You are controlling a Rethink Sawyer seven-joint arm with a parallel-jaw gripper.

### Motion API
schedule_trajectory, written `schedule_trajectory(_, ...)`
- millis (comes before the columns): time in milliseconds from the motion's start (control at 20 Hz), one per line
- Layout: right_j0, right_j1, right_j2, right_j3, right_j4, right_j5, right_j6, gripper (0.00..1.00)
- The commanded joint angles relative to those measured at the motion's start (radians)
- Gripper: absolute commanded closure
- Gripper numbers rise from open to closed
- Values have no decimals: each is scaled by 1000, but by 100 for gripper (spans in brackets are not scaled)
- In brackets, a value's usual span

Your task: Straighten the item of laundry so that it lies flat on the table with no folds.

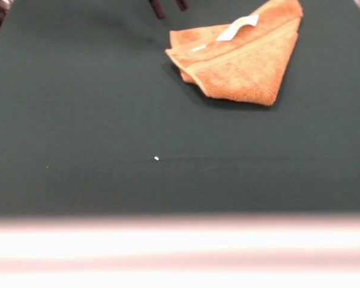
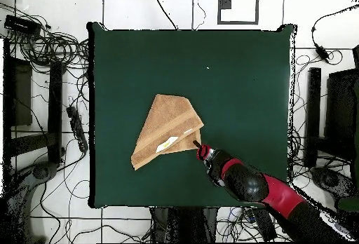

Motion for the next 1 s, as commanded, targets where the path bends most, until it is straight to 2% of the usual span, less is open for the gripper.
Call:
schedule_trajectory(50,19,49,-34,16,-57,-69,104,0)
schedule_trajectory(100,18,54,-38,17,-62,-76,104,0)
schedule_trajectory(200,34,12,5,0,-15,-30,117,0)
schedule_trajectory(250,39,36,1,-32,-13,-22,107,0)
schedule_trajectory(400,32,12,12,-5,-6,-28,120,0)
schedule_trajectory(450,21,59,-27,8,-52,-81,116,0)
schedule_trajectory(500,21,67,-31,9,-55,-95,120,0)
schedule_trajectory(600,41,27,-6,23,-20,-91,147,0)
schedule_trajectory(900,60,92,-21,-28,-16,-135,154,0)
schedule_trajectory(950,59,111,-59,15,-52,-202,166,0)
schedule_trajectory(1000,64,118,-68,19,-54,-220,171,0)
